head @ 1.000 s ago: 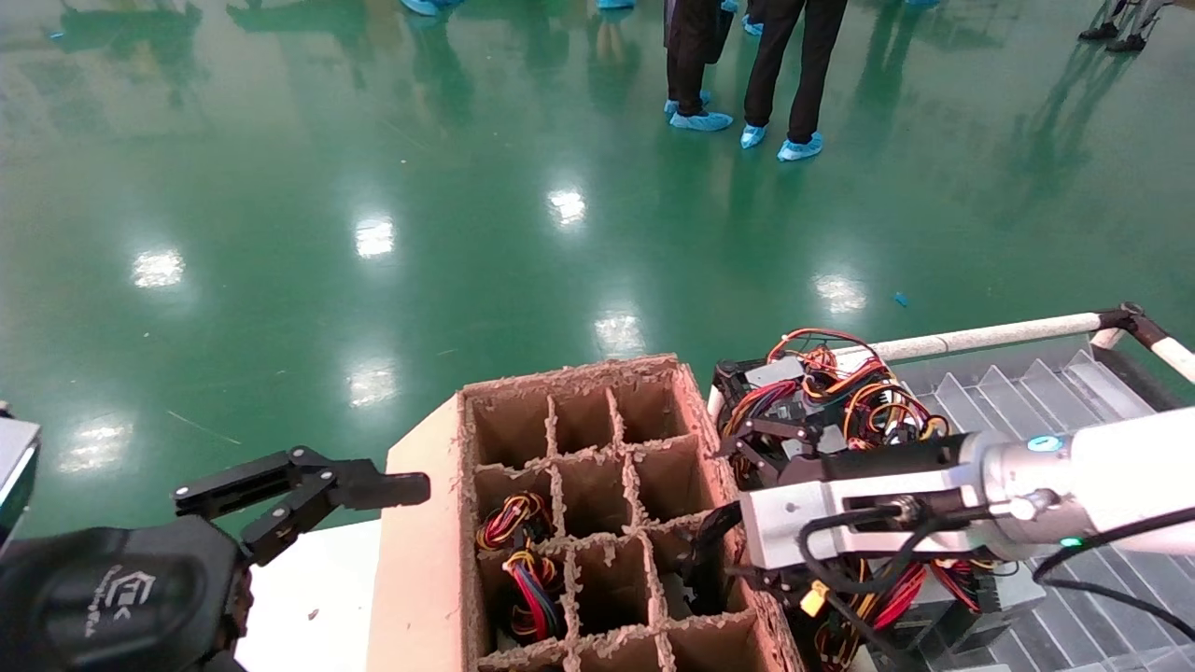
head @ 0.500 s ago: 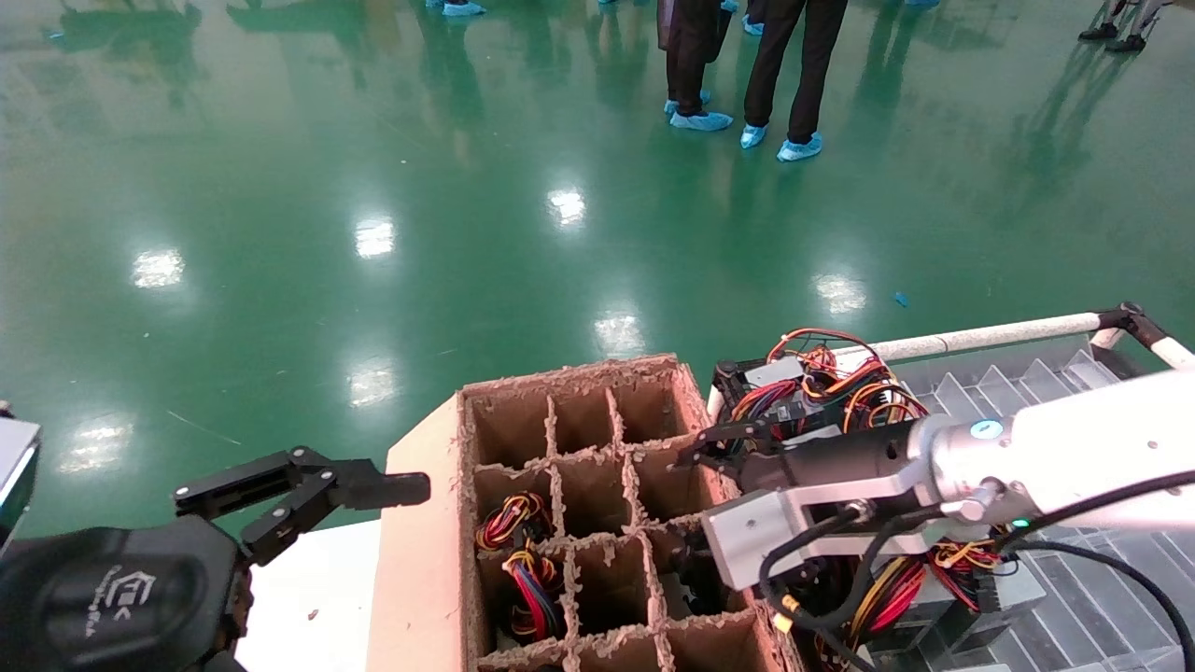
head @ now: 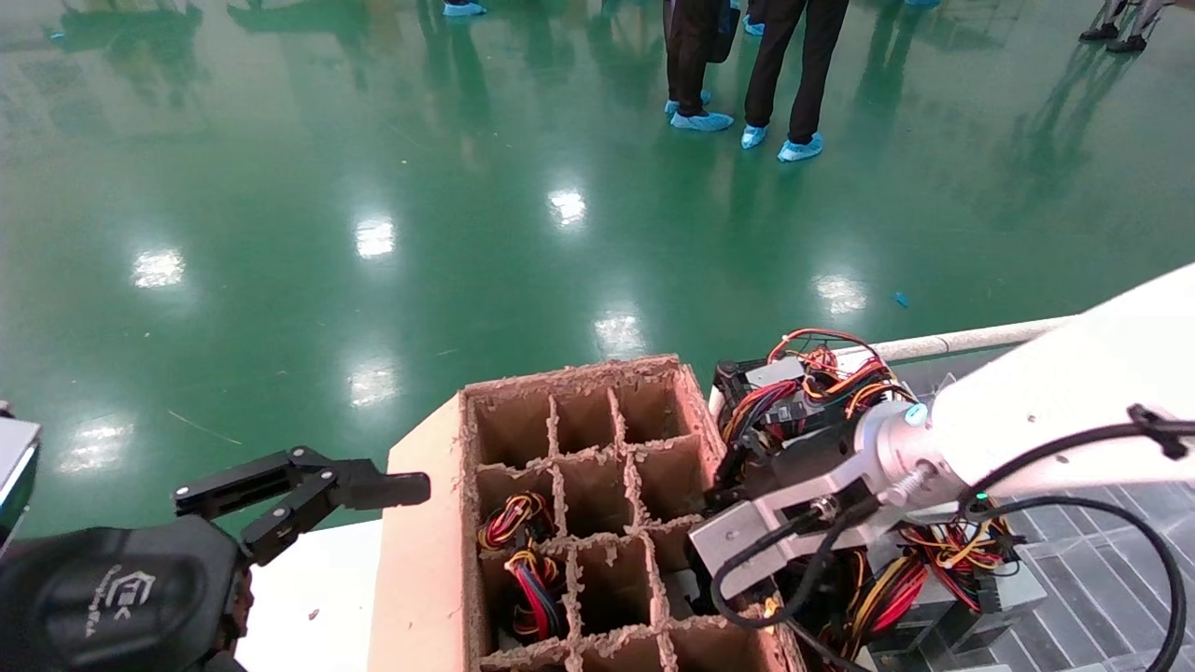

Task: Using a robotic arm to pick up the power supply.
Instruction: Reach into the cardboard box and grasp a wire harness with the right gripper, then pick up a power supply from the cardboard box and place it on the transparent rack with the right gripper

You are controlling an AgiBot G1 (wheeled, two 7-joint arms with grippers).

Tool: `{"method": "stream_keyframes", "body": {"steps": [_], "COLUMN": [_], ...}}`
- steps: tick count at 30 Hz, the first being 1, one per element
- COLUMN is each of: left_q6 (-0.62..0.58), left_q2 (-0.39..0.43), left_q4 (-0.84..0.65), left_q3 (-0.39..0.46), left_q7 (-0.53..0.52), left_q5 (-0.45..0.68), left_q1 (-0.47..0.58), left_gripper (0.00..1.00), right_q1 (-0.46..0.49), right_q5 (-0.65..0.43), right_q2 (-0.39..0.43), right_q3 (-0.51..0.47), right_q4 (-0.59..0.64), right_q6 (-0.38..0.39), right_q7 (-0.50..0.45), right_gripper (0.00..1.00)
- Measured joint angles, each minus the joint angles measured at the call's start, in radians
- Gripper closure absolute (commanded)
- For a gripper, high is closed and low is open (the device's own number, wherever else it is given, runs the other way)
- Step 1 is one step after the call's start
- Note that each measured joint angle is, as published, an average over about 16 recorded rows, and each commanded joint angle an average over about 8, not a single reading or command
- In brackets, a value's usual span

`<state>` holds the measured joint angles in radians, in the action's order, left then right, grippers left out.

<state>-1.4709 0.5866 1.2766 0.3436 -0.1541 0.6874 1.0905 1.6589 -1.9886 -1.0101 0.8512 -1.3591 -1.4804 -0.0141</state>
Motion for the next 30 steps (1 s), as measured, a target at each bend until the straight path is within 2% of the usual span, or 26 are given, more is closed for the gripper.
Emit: {"method": "stream_keyframes", "body": {"steps": [6, 12, 21, 30], "left_q6": [0.000, 0.000, 0.000, 0.000], "left_q2": [0.000, 0.000, 0.000, 0.000], "left_q4": [0.000, 0.000, 0.000, 0.000], "left_q3": [0.000, 0.000, 0.000, 0.001], "left_q7": [0.000, 0.000, 0.000, 0.000], "left_q5": [0.000, 0.000, 0.000, 0.000], "left_q1": [0.000, 0.000, 0.000, 0.000], "left_gripper": [0.00, 0.00, 0.00, 0.00], "right_q1": [0.042, 0.074, 0.132, 0.227], "right_q5": [-0.039, -0.022, 0.079, 0.211], "right_q2": [-0.030, -0.036, 0.000, 0.090], "right_q3": [0.039, 0.065, 0.072, 0.030], "right_q4": [0.000, 0.000, 0.000, 0.001], "right_q6": [-0.043, -0.060, -0.062, -0.054], "right_q7": [-0.062, -0.094, -0.106, -0.110], "right_gripper": [1.00, 1.00, 1.00, 1.00]}}
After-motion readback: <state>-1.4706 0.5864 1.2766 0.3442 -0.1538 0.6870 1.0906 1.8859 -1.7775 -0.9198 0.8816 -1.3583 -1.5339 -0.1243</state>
